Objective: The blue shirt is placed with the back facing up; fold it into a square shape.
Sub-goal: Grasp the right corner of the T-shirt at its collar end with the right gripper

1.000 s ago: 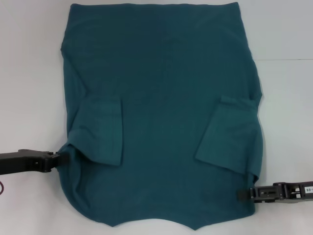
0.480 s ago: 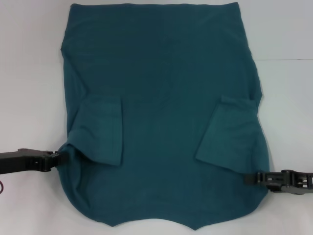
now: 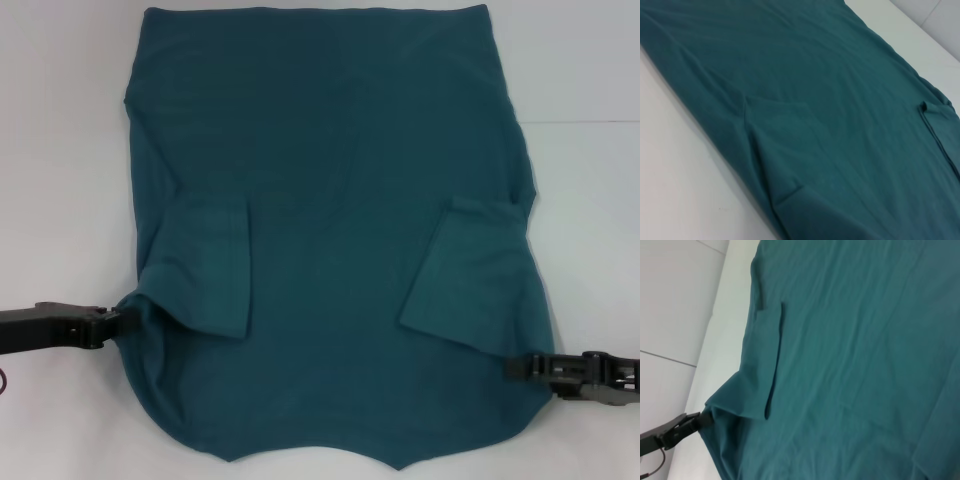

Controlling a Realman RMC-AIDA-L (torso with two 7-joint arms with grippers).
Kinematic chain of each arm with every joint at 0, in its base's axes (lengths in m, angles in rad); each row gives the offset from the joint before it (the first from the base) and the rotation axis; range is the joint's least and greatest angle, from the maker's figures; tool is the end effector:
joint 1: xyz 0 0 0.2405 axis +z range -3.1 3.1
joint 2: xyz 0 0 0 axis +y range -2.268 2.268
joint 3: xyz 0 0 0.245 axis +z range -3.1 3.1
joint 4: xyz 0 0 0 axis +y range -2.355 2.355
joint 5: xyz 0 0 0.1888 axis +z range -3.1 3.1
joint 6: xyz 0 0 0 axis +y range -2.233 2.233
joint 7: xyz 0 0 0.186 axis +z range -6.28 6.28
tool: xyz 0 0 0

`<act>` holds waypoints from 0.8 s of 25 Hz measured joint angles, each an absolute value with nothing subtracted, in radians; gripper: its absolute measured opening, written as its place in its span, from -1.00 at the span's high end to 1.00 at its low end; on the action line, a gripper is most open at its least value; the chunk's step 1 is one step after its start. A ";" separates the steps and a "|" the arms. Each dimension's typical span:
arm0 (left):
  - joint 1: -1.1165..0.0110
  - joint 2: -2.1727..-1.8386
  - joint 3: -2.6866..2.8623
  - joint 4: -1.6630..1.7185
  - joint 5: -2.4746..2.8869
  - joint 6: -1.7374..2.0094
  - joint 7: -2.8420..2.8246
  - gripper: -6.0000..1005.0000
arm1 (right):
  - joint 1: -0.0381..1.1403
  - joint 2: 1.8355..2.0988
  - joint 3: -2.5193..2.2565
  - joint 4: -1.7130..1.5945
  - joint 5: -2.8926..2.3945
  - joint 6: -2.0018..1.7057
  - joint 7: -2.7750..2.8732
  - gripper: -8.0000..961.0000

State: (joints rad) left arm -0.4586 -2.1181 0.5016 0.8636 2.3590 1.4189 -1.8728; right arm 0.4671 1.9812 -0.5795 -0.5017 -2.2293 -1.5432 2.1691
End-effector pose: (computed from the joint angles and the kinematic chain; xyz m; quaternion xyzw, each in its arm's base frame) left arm -0.3077 0.3217 -0.0051 -0.8451 -0.4697 -0.1288 0.2206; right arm 0.3002 0.2852 -0.0257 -0.7386 0.6459 0.1878 0.0456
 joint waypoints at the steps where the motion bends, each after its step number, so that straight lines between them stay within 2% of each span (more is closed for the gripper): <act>1: -0.459 -2.118 0.502 0.864 2.359 1.419 -1.873 0.93 | 0.469 1.982 -0.581 -0.497 -2.230 -1.545 2.169 -0.91; 20: -0.459 -2.117 0.502 0.864 2.358 1.417 -1.873 0.93 | 0.478 1.987 -0.575 -0.472 -2.232 -1.593 2.169 -0.91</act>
